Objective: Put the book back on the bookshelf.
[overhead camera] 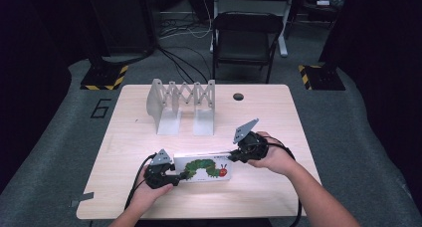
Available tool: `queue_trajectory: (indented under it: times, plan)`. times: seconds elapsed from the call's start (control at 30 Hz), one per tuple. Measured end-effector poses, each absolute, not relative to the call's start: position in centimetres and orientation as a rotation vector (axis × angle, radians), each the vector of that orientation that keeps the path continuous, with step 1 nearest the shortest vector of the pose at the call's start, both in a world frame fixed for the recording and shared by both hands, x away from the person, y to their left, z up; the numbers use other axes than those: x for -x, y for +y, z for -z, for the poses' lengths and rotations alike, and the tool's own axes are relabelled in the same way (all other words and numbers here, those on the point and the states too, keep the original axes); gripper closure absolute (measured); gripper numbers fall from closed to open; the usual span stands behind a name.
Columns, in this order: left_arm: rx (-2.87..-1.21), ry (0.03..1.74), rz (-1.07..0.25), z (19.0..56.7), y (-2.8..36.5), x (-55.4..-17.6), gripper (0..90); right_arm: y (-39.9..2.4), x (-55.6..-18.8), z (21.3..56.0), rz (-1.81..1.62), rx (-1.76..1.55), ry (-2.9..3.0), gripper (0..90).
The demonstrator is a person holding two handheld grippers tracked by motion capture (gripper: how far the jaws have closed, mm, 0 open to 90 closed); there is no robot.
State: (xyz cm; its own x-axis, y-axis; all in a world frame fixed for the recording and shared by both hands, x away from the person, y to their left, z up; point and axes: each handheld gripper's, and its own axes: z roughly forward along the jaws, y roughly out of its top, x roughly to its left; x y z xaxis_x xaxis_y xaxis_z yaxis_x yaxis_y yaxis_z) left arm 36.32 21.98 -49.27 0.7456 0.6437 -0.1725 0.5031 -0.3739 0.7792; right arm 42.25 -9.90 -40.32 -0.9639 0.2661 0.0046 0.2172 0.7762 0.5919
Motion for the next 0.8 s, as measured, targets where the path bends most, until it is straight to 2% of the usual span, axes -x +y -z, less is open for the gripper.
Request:
queue_trajectory:
  times: [0.27, 0.43, 0.57, 0.8]
  plan:
    - [-2.061, 0.852, -0.185, 49.2, 22.3, -36.5, 51.7, -10.0, -42.3, 40.4, -0.960, -0.405, 2.894, 82.2]
    - [-2.067, 0.864, -0.102, 48.5, 22.7, -36.9, 54.1, -10.1, -42.3, 40.4, -0.976, -0.398, 2.892, 82.2]
    - [-2.068, 0.854, -0.103, 47.5, 23.2, -37.6, 54.1, -10.1, -42.3, 40.4, -0.979, -0.398, 2.891, 82.2]
    - [-2.073, 0.813, -0.098, 46.0, 23.0, -38.8, 50.8, -10.1, -42.2, 40.3, -0.986, -0.398, 2.885, 82.4]
